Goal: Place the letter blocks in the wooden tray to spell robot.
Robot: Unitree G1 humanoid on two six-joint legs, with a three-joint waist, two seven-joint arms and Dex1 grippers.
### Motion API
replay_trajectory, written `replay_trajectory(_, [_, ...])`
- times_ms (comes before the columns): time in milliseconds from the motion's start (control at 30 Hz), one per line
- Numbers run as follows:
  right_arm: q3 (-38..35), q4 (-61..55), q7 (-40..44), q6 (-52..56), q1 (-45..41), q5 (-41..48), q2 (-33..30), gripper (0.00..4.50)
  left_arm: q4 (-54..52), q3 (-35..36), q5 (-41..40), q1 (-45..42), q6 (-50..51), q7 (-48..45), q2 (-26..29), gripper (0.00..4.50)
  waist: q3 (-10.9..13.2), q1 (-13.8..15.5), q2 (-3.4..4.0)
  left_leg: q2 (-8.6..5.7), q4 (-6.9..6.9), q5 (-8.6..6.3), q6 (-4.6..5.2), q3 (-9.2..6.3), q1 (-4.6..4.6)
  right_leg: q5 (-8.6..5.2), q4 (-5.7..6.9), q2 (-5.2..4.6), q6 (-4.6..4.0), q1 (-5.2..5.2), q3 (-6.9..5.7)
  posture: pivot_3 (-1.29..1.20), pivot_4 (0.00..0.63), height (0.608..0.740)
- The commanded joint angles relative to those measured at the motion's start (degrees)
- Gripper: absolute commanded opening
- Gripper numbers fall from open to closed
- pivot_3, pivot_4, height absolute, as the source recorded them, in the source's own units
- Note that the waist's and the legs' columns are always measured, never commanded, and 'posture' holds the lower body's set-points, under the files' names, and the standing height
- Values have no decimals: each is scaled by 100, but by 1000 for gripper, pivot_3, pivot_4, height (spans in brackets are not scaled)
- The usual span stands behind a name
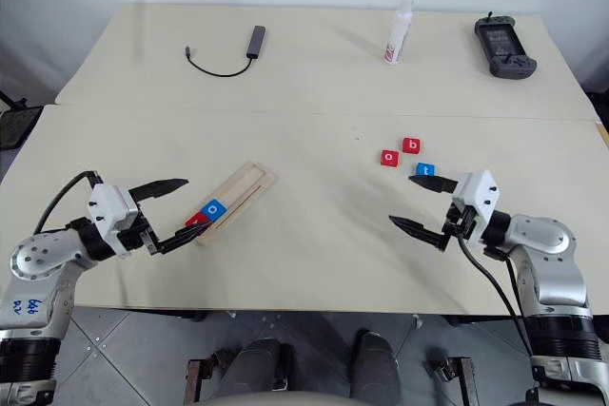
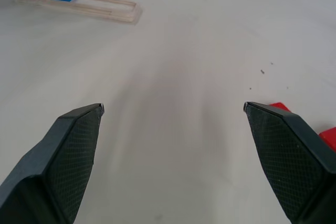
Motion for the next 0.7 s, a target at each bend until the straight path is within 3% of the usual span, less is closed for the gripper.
replay_trajectory(33, [-112, -3, 129, -149, -105, 71, -60, 4478, -155, 132, -108, 28, 57, 73, -8, 4500, 0, -3, 0, 0, 0, 0, 0, 3, 0, 0, 1, 0, 0, -2, 4, 0, 150, 740])
replay_trajectory(500, [1002, -666, 640, 608, -1205, 443, 922, 4478, -48, 1666, -483, 2185, -94, 340, -356, 4500, 4, -117, 0, 30, -11, -4, -15, 60, -6, 0, 12, 32, -1, -54, 67, 0, 150, 740])
replay_trajectory(700, [1196, -753, 714, 738, -1374, 438, 1034, 4478, -464, 1763, -526, 2734, -68, 403, -528, 4500, 4, 20, 0, 29, -4, -11, -12, 57, -8, 0, 11, 31, -2, -55, 68, 0, 150, 740])
